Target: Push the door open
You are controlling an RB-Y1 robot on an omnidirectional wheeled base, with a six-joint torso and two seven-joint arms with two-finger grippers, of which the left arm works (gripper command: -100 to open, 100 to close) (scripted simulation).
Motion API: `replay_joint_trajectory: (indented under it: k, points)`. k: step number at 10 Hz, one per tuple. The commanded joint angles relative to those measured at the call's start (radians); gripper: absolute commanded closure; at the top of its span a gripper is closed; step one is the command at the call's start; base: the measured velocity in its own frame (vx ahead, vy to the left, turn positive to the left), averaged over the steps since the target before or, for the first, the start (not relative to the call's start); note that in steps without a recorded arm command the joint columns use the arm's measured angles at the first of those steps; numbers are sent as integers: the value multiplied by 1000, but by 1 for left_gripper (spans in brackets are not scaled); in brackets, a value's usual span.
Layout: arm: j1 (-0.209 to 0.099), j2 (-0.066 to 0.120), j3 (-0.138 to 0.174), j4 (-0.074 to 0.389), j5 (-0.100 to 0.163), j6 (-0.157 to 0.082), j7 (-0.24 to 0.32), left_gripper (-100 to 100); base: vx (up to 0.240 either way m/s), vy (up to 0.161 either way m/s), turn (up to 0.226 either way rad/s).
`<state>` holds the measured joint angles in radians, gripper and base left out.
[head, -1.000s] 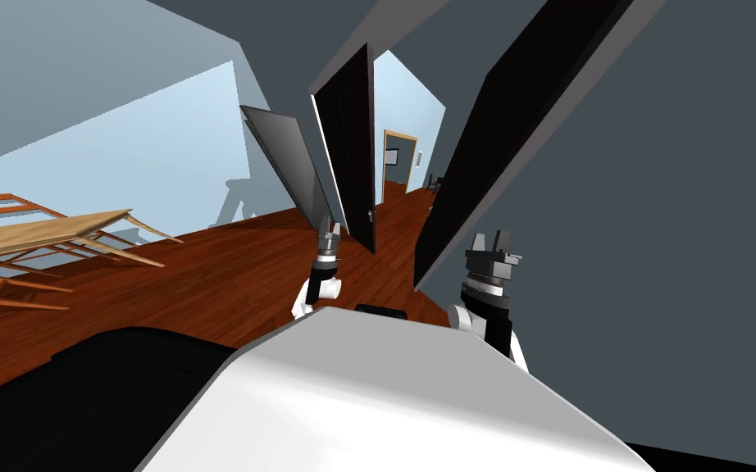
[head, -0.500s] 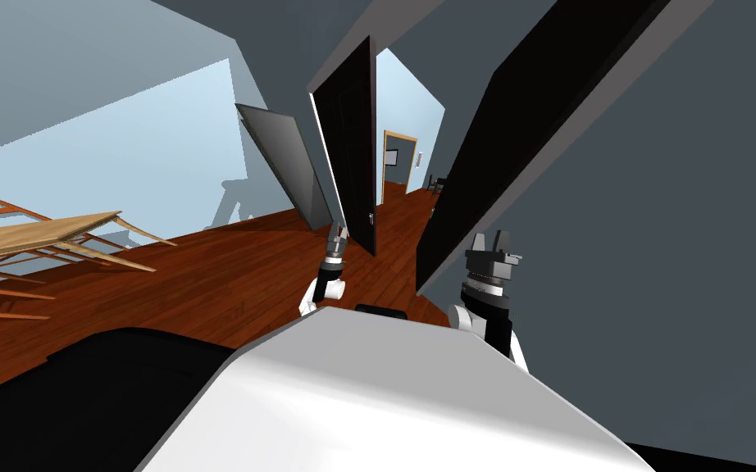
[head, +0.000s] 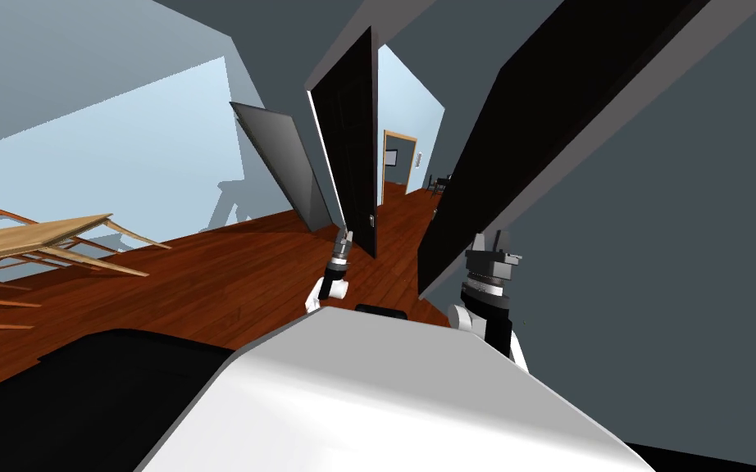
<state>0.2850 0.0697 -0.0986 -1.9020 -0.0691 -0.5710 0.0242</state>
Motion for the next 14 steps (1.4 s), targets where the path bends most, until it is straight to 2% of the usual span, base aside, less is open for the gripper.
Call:
replay_joint_trajectory:
  k: [1, 14]
  points:
    - [-14, 4, -10, 34, -3, -5, 7, -100, 75, 48, -12]
    - [-125, 34, -92, 350, -26, -72, 72, -100, 99, 65, -15]
